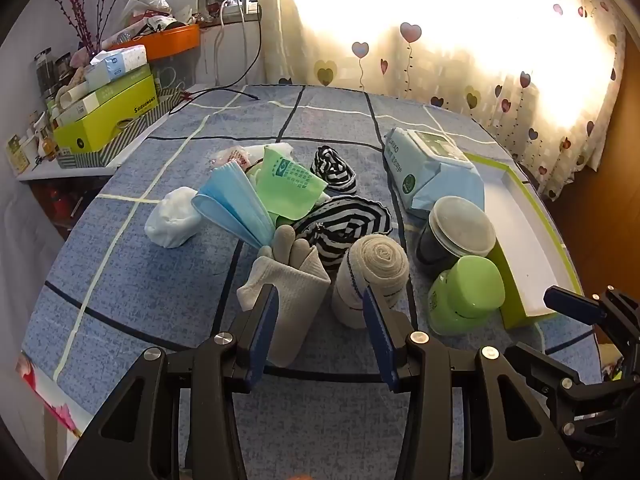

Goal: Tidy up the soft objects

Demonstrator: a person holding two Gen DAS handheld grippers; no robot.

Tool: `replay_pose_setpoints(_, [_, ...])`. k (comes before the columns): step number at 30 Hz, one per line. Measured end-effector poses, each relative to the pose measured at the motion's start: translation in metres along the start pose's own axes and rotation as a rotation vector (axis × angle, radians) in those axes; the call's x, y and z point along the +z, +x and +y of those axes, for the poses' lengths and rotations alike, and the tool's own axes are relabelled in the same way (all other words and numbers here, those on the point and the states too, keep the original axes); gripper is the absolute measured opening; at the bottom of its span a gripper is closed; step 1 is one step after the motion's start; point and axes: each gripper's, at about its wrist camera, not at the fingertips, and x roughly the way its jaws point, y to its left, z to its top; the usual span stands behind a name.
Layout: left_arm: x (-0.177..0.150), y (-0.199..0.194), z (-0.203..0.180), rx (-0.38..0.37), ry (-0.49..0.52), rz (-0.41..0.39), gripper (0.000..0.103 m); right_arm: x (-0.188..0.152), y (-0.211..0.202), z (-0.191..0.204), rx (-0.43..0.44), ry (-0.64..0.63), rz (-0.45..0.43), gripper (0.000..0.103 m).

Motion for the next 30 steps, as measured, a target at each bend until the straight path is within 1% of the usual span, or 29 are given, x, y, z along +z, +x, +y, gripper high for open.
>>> replay_pose_setpoints(5, [-0.0017, -0.0029, 0.0003, -0.006, 0.001, -0.002, 0.045, 0.0001, -0.0010, 0.0005, -0.001, 0.001, -0.007, 0.068])
replay_pose_setpoints(8, [-0.0059, -0.0027, 0.0068, -0.010, 0.002, -0.001, 0.045, 0.0008, -0.0004, -0.0002, 0.004, 0.002, -0.003, 0.068])
replay_pose_setpoints(12, [-0.0033, -0.0009, 0.0031, -0.002, 0.008, 0.015, 0.045, 0.0048, 0.0009, 0.0042, 0.000, 0.003, -0.003, 0.068])
replay_pose_setpoints(30, [-0.0013, -0.0077, -0.0010, -0.001, 0.020, -0.004, 0.045, 0.0038, -0.0032, 0.0027, 0.013, -0.007, -0.020, 0.068])
